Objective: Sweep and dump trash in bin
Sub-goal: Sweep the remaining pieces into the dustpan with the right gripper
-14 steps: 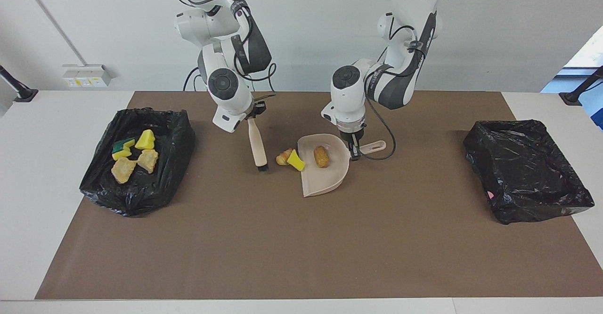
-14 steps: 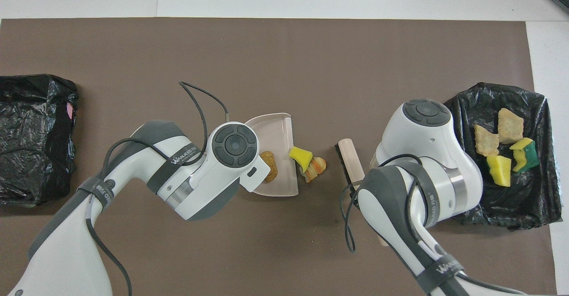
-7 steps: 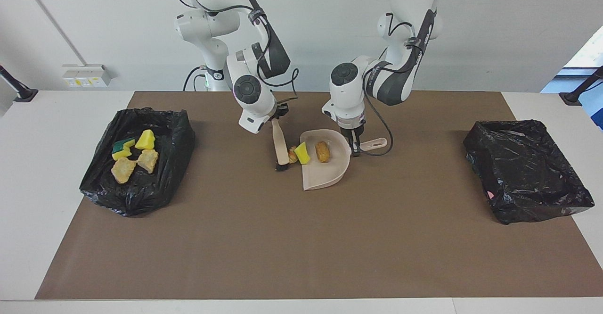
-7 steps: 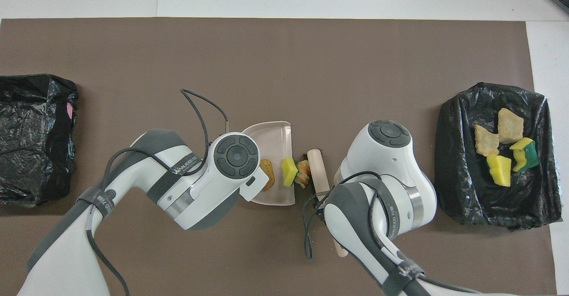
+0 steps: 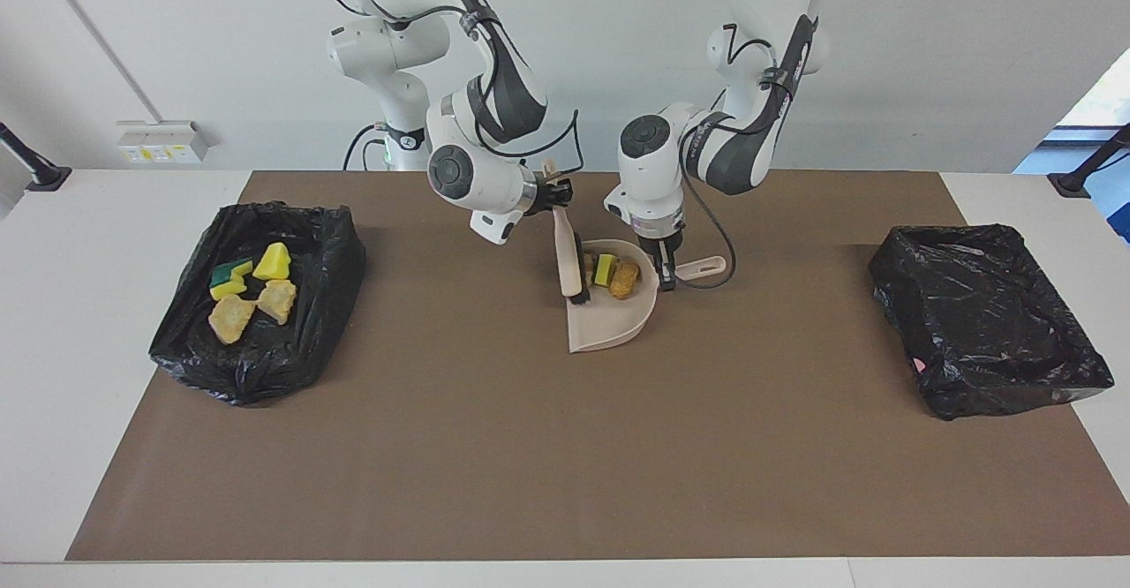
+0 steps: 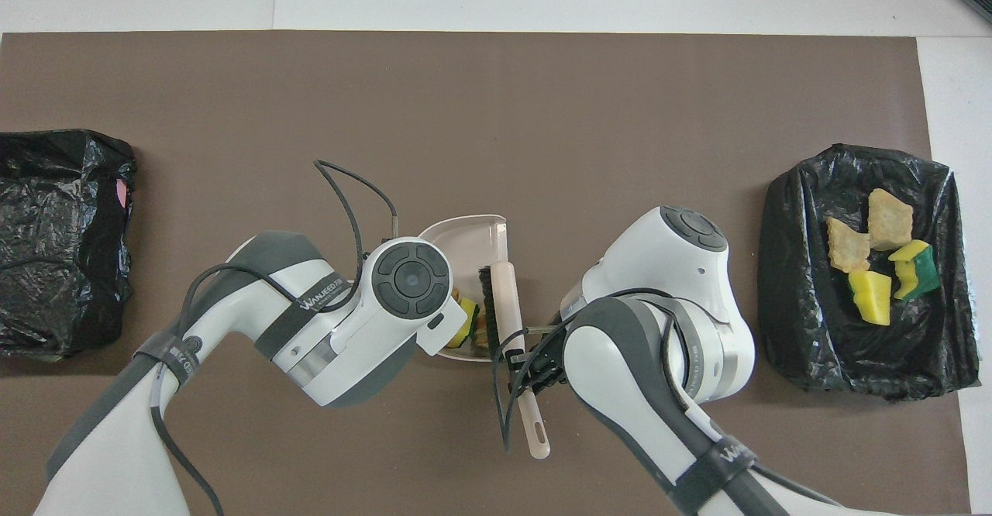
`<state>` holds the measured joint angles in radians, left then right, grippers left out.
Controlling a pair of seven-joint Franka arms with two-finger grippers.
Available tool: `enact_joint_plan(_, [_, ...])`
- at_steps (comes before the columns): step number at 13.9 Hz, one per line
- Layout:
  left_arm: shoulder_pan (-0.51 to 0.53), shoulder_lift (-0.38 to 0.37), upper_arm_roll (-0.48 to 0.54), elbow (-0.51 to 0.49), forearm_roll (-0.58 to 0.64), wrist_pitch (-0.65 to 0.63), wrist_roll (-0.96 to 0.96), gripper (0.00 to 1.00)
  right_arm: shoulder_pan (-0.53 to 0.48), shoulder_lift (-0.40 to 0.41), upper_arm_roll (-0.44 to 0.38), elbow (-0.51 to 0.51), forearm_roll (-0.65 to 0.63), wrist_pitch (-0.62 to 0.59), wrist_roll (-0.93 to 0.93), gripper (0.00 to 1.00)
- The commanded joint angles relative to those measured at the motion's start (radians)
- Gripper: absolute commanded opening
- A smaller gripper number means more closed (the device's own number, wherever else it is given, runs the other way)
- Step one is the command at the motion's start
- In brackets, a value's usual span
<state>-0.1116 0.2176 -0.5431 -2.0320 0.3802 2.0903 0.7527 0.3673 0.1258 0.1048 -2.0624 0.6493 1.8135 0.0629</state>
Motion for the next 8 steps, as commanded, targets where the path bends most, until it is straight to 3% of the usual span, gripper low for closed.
enact_joint_plan(1, [0.009, -0.027, 0.005, -0.043, 0.002, 0.030, 0.031, 0.00, 0.004, -0.004, -0.002, 0.070, -0.090, -0.016, 0.023, 0.00])
enact_joint_plan(6, [0.006, -0.032, 0.054, -0.033, 0.000, 0.022, 0.077, 0.00, -0.013, -0.124, -0.010, 0.108, -0.282, -0.161, 0.202, 0.00])
enact_joint_plan(8, [0.004, -0.070, 0.090, -0.034, -0.021, 0.008, 0.120, 0.00, -0.008, -0.156, -0.002, 0.094, -0.330, -0.213, 0.299, 0.00])
